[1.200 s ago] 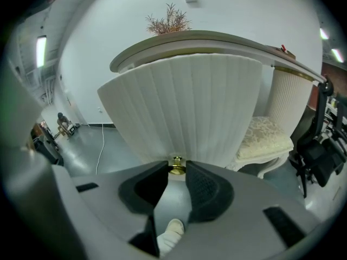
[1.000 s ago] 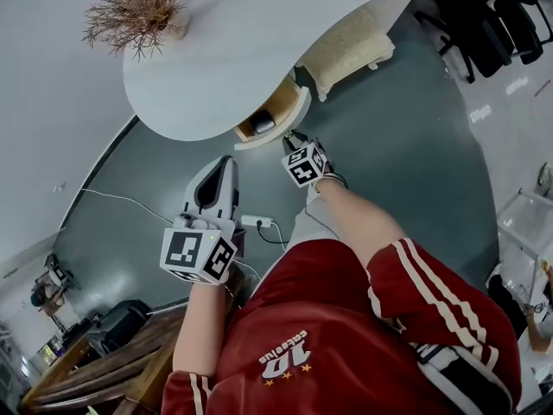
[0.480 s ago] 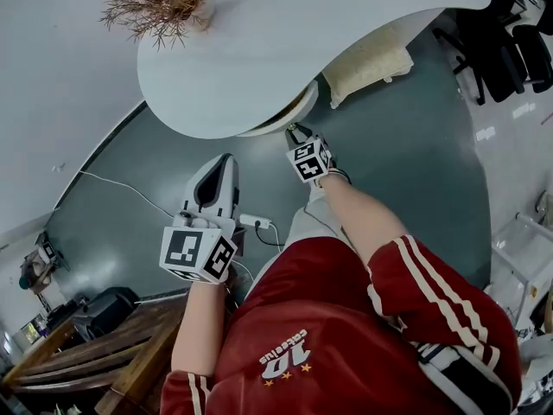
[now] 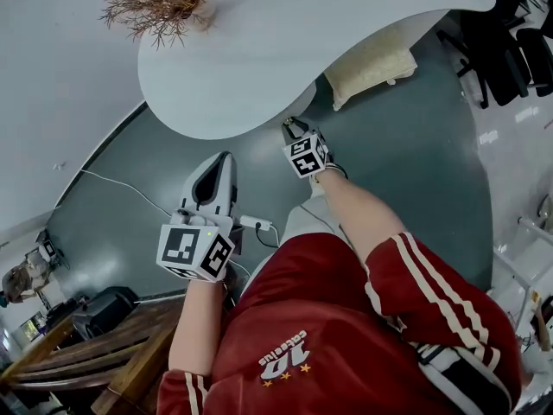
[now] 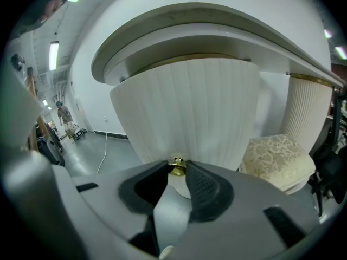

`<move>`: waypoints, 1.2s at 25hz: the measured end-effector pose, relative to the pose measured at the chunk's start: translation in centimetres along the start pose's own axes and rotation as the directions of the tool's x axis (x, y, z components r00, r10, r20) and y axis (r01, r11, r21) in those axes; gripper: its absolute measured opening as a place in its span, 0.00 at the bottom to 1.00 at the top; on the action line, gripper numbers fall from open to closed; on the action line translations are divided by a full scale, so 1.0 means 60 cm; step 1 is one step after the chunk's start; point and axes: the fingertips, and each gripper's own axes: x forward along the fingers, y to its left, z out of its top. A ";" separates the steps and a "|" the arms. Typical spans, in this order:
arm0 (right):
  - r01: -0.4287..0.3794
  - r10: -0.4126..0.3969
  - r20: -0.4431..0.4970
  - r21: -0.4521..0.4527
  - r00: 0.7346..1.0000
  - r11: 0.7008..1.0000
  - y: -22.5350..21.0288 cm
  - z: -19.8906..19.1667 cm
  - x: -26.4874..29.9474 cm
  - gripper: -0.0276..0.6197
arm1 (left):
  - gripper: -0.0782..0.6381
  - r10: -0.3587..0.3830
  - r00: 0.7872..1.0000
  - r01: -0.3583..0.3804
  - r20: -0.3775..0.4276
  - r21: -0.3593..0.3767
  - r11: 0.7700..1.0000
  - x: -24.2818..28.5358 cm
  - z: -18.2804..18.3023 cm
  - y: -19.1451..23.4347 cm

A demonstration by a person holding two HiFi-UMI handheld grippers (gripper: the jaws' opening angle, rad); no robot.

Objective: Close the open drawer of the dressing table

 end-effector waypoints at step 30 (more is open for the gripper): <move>-0.005 0.006 0.024 -0.037 1.000 0.999 -0.021 0.080 0.080 0.20 | 0.11 0.085 0.996 -0.085 -0.018 0.005 0.996 -0.019 0.002 0.048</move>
